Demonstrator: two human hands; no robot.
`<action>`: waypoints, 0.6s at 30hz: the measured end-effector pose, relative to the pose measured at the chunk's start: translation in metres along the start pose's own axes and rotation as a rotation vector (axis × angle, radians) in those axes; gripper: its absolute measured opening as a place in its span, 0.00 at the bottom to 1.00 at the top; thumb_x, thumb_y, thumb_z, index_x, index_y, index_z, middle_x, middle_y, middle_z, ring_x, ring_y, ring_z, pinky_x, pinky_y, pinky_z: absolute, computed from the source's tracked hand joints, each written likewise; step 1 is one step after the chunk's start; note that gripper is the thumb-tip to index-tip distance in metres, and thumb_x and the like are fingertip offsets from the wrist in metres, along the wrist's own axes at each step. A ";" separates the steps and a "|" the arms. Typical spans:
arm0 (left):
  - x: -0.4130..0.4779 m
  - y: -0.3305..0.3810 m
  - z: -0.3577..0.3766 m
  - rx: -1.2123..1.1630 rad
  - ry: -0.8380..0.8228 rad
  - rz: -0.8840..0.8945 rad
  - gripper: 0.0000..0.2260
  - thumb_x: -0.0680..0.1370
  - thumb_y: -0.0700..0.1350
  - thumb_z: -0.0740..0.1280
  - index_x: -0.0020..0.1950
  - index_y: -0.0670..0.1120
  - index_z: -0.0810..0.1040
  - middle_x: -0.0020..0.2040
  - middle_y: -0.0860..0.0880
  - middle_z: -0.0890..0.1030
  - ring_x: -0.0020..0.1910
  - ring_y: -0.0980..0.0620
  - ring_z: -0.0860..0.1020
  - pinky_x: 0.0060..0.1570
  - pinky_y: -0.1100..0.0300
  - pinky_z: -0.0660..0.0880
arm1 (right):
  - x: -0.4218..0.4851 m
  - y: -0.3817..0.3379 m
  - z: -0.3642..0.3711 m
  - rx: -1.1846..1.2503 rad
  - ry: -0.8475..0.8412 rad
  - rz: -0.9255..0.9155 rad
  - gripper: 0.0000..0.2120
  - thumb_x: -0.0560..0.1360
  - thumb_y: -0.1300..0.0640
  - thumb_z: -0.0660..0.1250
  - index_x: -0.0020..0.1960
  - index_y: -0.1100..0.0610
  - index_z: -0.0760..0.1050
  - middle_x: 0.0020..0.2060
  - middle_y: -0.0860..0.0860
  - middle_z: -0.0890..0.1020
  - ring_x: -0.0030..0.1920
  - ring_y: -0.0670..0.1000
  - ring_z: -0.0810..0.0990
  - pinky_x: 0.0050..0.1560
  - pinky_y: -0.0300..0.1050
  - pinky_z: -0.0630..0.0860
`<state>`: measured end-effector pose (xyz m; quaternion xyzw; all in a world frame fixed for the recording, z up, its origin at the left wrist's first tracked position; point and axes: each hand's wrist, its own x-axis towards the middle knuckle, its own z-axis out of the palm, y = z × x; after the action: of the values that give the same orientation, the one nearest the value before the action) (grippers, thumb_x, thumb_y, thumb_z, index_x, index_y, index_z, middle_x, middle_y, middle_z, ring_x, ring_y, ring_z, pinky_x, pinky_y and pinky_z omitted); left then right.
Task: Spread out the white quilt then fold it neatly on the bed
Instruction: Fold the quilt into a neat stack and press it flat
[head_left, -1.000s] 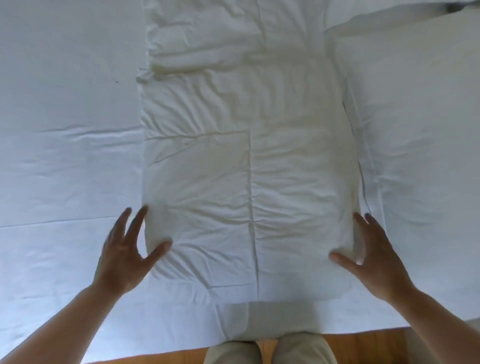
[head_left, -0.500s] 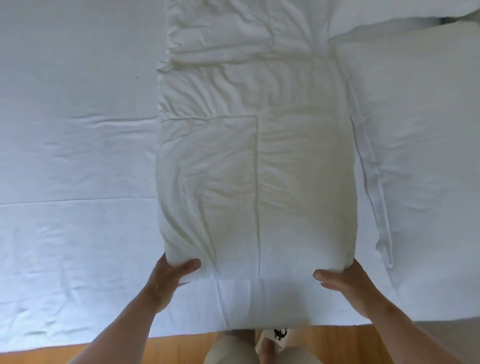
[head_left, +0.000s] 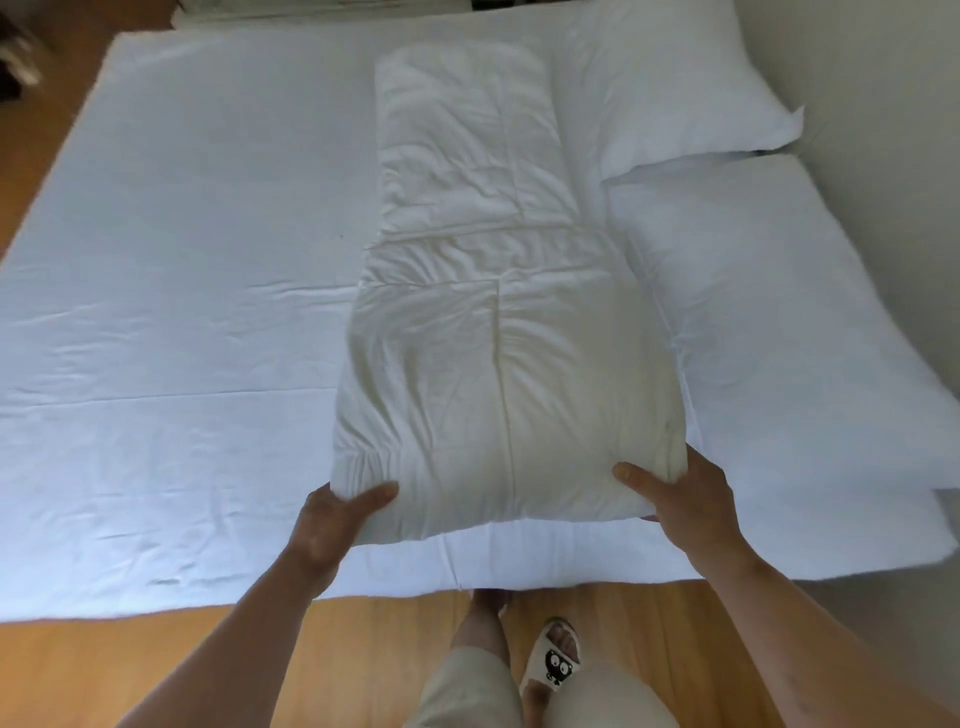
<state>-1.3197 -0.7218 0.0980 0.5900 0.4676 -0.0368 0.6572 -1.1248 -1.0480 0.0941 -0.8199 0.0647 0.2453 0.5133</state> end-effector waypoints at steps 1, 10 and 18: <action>-0.023 0.003 -0.004 -0.004 -0.001 0.009 0.16 0.70 0.44 0.79 0.55 0.43 0.83 0.49 0.44 0.87 0.49 0.44 0.86 0.55 0.45 0.80 | -0.019 -0.005 -0.009 0.000 0.001 -0.003 0.17 0.65 0.47 0.82 0.49 0.42 0.79 0.44 0.45 0.85 0.45 0.50 0.85 0.42 0.55 0.85; -0.170 -0.019 -0.042 -0.011 0.019 0.046 0.23 0.67 0.50 0.81 0.58 0.45 0.82 0.52 0.47 0.86 0.53 0.44 0.84 0.51 0.42 0.82 | -0.159 -0.016 -0.043 -0.043 0.003 -0.027 0.23 0.67 0.44 0.81 0.57 0.48 0.79 0.46 0.44 0.83 0.47 0.46 0.82 0.38 0.44 0.82; -0.277 -0.060 -0.091 0.176 0.008 0.122 0.23 0.63 0.56 0.81 0.52 0.48 0.83 0.45 0.51 0.87 0.44 0.51 0.86 0.37 0.56 0.82 | -0.286 0.011 -0.059 -0.084 -0.015 -0.035 0.18 0.65 0.41 0.80 0.52 0.41 0.79 0.47 0.43 0.86 0.48 0.47 0.85 0.46 0.54 0.85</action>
<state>-1.5630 -0.8052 0.2474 0.6730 0.4283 -0.0355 0.6020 -1.3585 -1.1457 0.2403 -0.8398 0.0364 0.2449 0.4832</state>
